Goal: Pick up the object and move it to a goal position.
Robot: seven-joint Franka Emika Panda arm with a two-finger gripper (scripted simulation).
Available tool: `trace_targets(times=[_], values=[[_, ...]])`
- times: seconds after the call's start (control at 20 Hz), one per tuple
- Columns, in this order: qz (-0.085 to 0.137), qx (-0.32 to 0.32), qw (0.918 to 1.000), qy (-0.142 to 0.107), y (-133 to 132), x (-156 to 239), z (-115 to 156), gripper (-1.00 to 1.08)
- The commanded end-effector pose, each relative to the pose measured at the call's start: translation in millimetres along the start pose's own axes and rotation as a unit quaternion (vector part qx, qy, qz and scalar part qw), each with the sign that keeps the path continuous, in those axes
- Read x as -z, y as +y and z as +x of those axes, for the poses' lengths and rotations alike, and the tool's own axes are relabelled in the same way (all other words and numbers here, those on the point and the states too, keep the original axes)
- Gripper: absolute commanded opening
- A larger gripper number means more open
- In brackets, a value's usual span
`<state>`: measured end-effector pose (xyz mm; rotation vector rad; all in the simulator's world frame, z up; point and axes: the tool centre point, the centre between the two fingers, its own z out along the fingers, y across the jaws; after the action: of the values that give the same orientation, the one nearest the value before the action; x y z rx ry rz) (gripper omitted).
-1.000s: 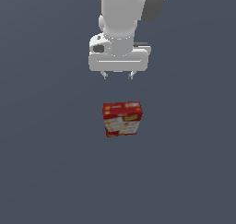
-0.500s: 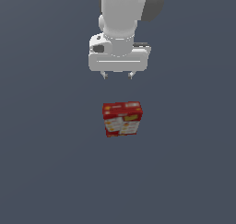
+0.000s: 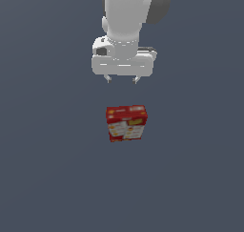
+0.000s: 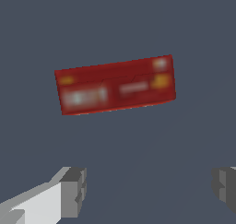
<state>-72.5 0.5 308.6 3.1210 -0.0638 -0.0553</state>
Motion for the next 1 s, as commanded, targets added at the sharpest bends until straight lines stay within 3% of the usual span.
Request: trace_targets(times=[0.0, 0.45, 0.95], values=[[0.0, -0.018, 0.9998, 0.0, -0.5, -1.5, 2.0, 1.0], [0.003, -0.116, 0.9932, 0.002, -3.4, -9.2, 12.5, 1.0], [0.007, -0.24, 0.9706, 0.004, -7.2, -19.7, 25.7, 1.0]])
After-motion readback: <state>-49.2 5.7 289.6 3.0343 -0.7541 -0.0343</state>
